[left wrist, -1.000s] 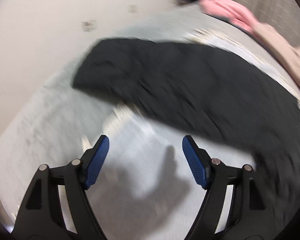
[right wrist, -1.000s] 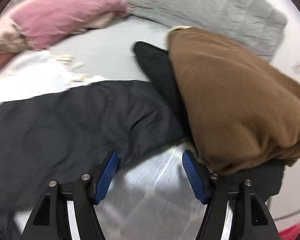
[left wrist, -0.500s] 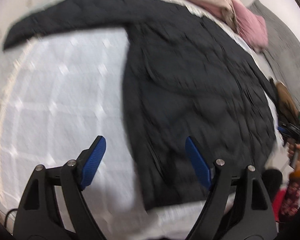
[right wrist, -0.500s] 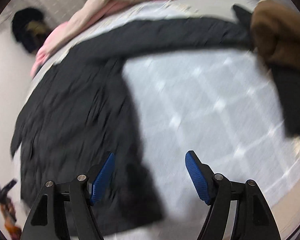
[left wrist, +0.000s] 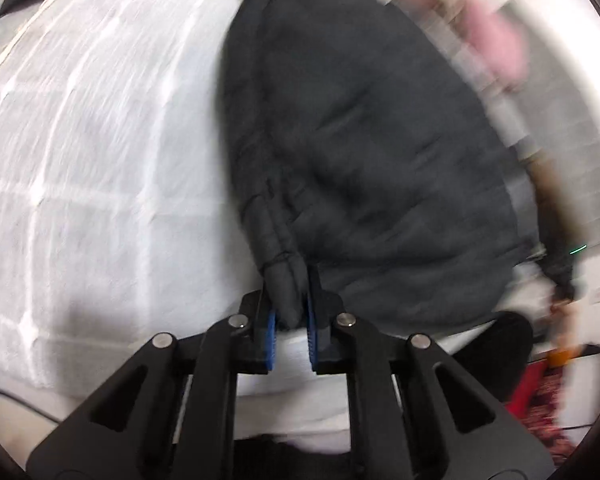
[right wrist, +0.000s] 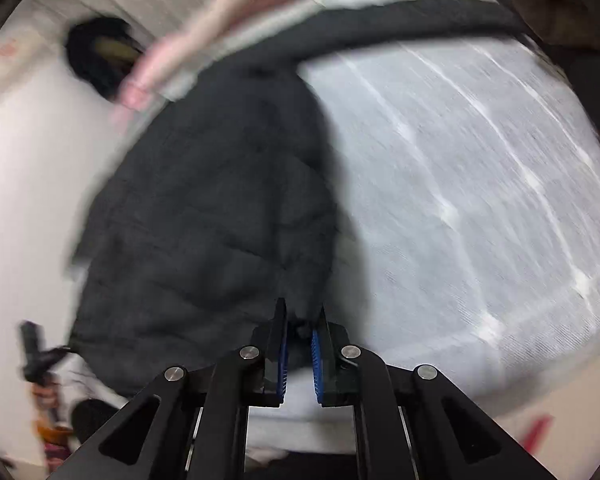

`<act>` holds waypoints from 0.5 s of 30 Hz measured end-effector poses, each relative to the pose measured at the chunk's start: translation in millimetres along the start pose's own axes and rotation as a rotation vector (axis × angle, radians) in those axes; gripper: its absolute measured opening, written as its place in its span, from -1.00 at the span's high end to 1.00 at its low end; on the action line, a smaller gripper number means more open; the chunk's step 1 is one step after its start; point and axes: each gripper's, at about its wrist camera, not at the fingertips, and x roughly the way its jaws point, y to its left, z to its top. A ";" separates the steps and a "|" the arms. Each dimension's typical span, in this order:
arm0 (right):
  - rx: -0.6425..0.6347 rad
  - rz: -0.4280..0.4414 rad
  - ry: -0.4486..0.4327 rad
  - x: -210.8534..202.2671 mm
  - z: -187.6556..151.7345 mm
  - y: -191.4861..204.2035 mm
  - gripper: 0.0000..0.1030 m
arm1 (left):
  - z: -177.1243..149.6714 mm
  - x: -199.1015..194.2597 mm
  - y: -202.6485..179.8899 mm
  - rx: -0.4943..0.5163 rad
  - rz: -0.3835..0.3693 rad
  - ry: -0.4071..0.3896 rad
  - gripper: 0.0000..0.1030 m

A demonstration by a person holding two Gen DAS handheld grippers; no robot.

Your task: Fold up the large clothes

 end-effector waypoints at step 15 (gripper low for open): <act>-0.247 -0.399 -0.167 -30.9 9.8 85.1 -0.38 | 22.0 -72.5 35.4 -0.057 0.155 -0.259 -0.84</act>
